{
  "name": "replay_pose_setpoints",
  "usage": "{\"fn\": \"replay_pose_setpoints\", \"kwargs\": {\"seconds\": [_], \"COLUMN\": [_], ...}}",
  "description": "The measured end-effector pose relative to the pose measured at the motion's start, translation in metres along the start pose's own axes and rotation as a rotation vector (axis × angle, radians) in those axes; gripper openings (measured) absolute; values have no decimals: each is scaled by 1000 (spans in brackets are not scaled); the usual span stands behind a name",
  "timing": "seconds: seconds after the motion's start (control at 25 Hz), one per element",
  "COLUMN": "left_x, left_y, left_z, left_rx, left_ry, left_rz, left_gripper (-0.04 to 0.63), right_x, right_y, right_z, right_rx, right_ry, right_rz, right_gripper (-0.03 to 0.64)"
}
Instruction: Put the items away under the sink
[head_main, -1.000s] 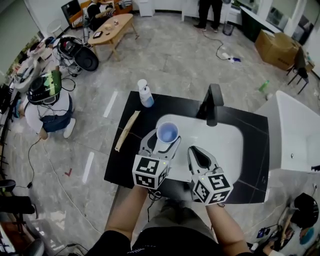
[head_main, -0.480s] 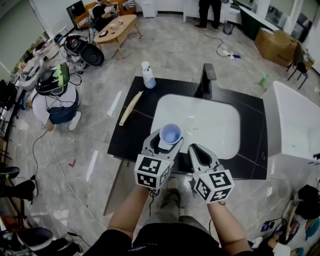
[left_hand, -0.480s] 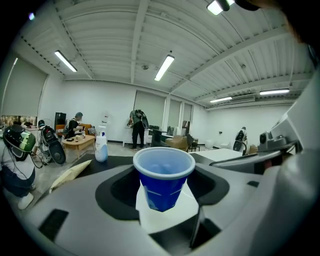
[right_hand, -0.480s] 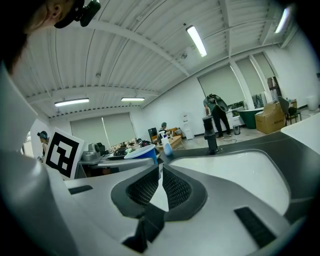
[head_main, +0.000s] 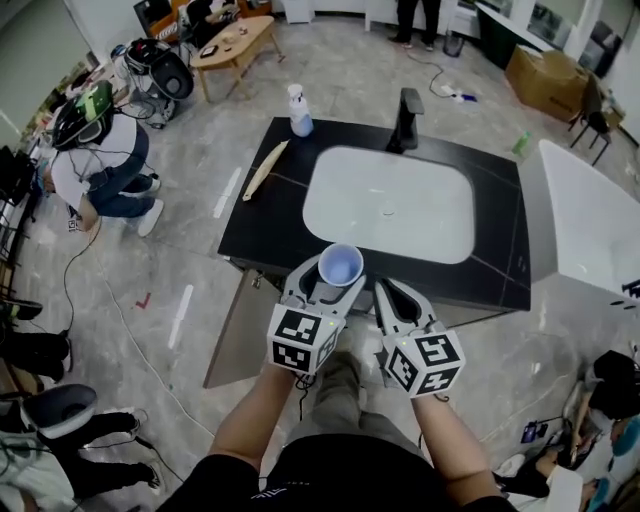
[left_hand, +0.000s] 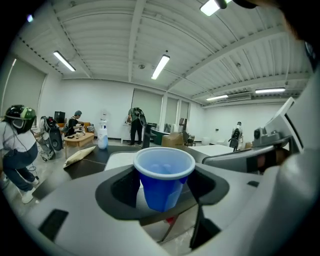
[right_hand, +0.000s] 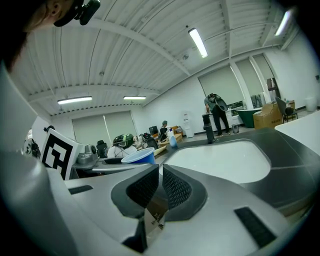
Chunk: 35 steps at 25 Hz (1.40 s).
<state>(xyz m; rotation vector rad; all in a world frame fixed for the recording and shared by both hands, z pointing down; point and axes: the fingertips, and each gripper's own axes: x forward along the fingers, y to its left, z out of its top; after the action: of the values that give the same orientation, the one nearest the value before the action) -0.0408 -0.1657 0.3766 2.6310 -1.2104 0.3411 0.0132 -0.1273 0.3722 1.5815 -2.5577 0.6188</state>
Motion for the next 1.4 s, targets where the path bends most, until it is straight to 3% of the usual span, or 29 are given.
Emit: {"fn": "replay_pose_setpoints", "kwargs": {"seconds": [0.52,0.76,1.0,1.4], "left_x": [-60,-50,-39,-14], "left_y": [-25,-12,7,35], "left_z": [-95,-160,-226,-312], "left_rx": [-26,-36,-27,-21], "left_ry": [63,129,164,135], "left_rz": [-46,-60,-78,-40], "left_gripper": [295,295,295,295], "right_x": [-23,-10,4,48], "right_y": [48,45,41,25], "right_z": [-66,-110,-169,-265], "right_rx": [-60,-44,-103,-101], "right_ry": [73,119,152,174], "right_rz": [38,11,-15,-14], "right_gripper": [40,40,39,38]}}
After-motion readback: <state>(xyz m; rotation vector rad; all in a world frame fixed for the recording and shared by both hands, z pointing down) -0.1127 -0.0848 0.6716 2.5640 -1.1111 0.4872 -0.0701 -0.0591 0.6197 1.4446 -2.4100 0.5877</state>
